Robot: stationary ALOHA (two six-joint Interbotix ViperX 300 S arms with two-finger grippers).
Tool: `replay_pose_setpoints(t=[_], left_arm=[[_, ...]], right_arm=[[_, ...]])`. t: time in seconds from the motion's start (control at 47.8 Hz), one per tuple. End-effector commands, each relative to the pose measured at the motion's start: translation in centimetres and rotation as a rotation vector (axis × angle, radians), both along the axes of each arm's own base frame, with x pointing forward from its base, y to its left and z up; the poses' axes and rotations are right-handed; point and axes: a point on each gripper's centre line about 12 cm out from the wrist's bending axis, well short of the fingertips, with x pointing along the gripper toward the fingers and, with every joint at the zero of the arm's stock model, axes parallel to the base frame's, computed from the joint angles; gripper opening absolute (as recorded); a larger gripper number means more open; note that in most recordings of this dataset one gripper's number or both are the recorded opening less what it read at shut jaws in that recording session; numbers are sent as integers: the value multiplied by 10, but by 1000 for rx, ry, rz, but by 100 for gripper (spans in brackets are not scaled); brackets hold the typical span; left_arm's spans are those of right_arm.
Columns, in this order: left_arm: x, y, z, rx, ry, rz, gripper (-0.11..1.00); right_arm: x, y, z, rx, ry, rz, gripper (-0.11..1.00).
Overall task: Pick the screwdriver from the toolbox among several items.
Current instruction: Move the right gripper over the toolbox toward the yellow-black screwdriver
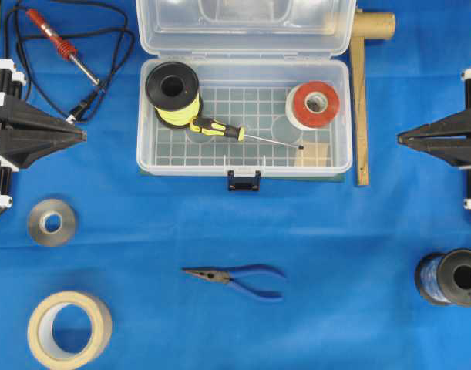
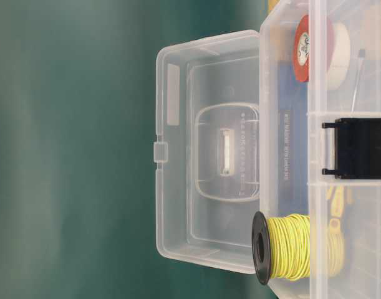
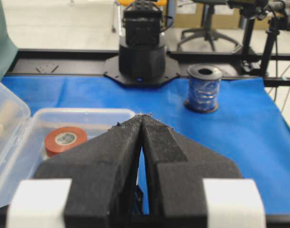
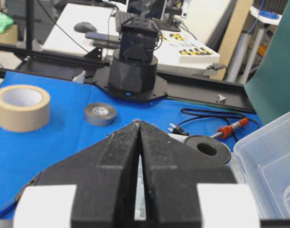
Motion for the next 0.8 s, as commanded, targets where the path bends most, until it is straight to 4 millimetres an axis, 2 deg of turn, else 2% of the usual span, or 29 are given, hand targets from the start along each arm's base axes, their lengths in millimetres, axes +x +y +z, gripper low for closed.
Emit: replay_pose_setpoints(t=[0.0, 0.084, 0.377, 0.523, 0.628, 0.691, 0.774], left_arm=[[2, 1, 5, -27, -14, 6, 0], [2, 1, 4, -27, -11, 4, 0], [3, 1, 2, -27, -1, 6, 0], [4, 1, 0, -27, 8, 6, 0], [4, 1, 0, -28, 6, 6, 0], [4, 1, -1, -30, 11, 5, 0], [4, 1, -2, -31, 12, 6, 0]], right_arm=[[5, -2, 12, 23, -22, -10, 15], [16, -4, 16, 52, 21, -19, 15], [88, -29, 24, 152, 355, -112, 15], [130, -44, 16, 172, 504, -149, 15], [163, -59, 1, 193, 636, -181, 16], [178, -67, -5, 204, 702, -195, 21], [201, -77, -14, 210, 784, -208, 37]])
